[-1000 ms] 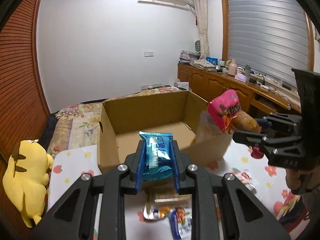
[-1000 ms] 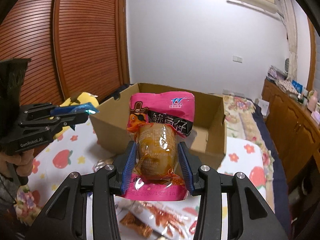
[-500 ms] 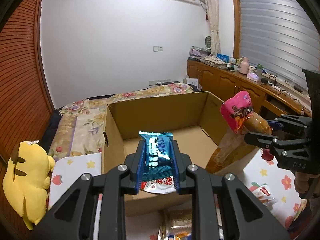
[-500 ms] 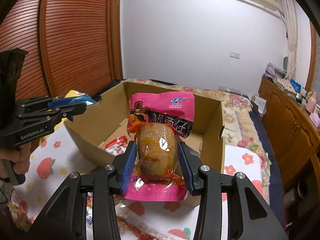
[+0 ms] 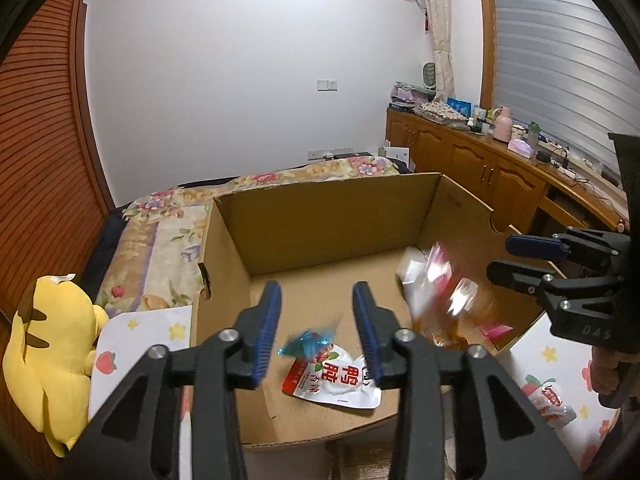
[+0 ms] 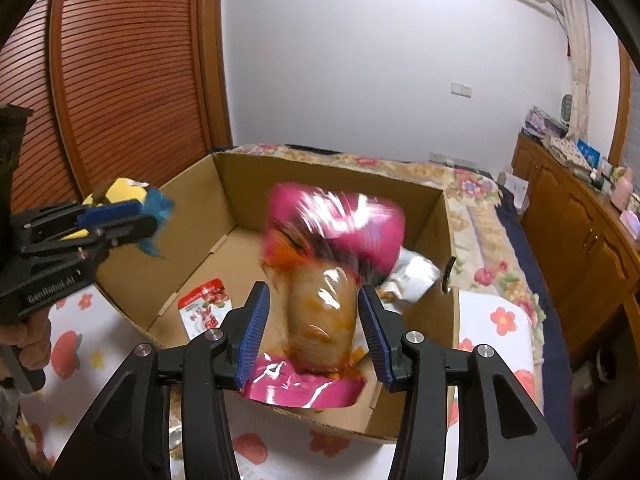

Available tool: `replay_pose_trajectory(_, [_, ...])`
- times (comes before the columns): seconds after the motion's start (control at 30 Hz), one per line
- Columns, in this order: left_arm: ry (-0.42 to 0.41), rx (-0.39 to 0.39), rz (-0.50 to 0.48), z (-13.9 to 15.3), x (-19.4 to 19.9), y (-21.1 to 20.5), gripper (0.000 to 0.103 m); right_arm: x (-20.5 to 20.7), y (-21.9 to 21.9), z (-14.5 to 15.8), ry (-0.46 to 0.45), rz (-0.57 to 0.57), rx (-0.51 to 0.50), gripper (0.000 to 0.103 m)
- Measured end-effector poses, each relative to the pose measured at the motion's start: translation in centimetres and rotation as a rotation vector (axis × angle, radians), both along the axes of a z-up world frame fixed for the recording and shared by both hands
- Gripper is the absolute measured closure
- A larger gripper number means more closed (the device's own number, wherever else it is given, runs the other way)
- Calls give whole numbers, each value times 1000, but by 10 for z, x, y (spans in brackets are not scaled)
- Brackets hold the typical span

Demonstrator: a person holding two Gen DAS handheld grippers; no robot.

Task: Organize snacks
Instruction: 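Open both tools to drop the pink pack and teal candy into the box, then move both open tools back toward the remaining snacks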

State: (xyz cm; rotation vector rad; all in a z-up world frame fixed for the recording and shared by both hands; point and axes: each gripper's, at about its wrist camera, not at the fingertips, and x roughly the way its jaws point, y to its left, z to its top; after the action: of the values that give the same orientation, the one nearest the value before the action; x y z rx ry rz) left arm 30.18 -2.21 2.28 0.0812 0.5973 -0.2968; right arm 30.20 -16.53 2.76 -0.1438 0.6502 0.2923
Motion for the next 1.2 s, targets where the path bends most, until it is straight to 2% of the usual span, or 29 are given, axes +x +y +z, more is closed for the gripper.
replay_pose_trajectory(0.17, [1,-18,5,1,-1,5,54,-4,-1,1,-5,2,4,57])
replay_pose_trajectory(0.6, [-11,2,-9,7,-13,2,50,-30,2,9,-35,40,50,57])
replay_pose_trajectory(0.67, [-15,5,-12,7,-17,2,47,-36,3,10,-37,39,53,57])
replay_pose_trajectory(0.77, [-29,9,-15,6,-25,3,32,-49,2,8,-42,47,67,57])
replay_pose_trajectory(0.8, [-34,9,-16,6,-26,3,24,-53,1,8,-43,50,72,57])
replay_pose_trajectory(0.87, [-47,-1,-24,7,-33,5,19,-61,-1,7,-45,53,78,56])
replay_pose_trajectory(1.0, [-48,-27,-23,7,-44,11,14,-81,-6,4,-47,60,92,50])
replay_pose_trajectory(1.07, [-43,-30,-14,6,-51,13,9,-92,-8,2,-49,61,90,42])
replay_pose_trajectory(1.13, [-62,-42,-8,4,-61,17,5,-102,-11,-1,-54,57,85,27])
replay_pose_trajectory(1.2, [-73,-40,-5,2,-70,17,5,-109,-14,-6,-50,62,78,25])
